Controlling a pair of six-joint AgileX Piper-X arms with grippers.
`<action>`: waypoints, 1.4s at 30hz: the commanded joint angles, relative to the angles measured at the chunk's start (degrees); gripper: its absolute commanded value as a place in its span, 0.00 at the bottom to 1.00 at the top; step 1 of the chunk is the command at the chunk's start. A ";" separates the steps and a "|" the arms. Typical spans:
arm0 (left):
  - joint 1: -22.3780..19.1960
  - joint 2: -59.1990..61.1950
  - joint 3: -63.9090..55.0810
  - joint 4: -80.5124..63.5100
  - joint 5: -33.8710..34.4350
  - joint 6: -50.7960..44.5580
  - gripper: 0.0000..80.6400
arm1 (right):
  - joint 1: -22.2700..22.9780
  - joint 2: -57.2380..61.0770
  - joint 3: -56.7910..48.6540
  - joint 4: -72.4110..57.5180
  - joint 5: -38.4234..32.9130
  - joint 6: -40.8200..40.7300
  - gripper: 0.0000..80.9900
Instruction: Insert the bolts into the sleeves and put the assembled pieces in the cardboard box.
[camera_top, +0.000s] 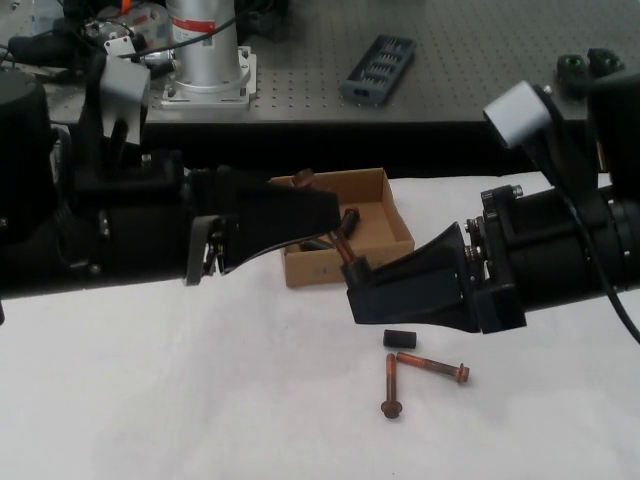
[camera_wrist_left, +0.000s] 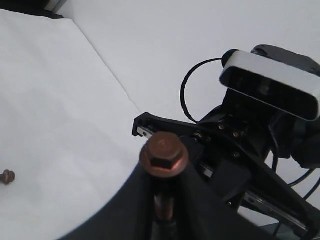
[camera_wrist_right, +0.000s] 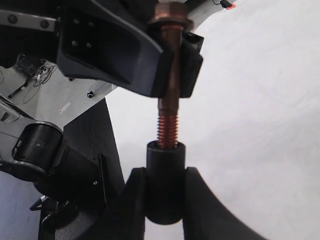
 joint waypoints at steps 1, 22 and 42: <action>0.61 0.51 0.68 2.76 -0.44 1.44 0.10 | -0.40 -1.36 -1.29 -2.25 -3.02 -2.05 0.03; 0.61 0.51 -0.72 2.41 4.72 3.57 0.10 | -0.40 -1.36 -1.29 -0.40 -2.76 0.33 0.03; 0.51 0.51 -2.68 0.77 8.48 3.09 0.10 | -0.40 -1.36 -1.29 -0.40 -2.80 2.62 0.03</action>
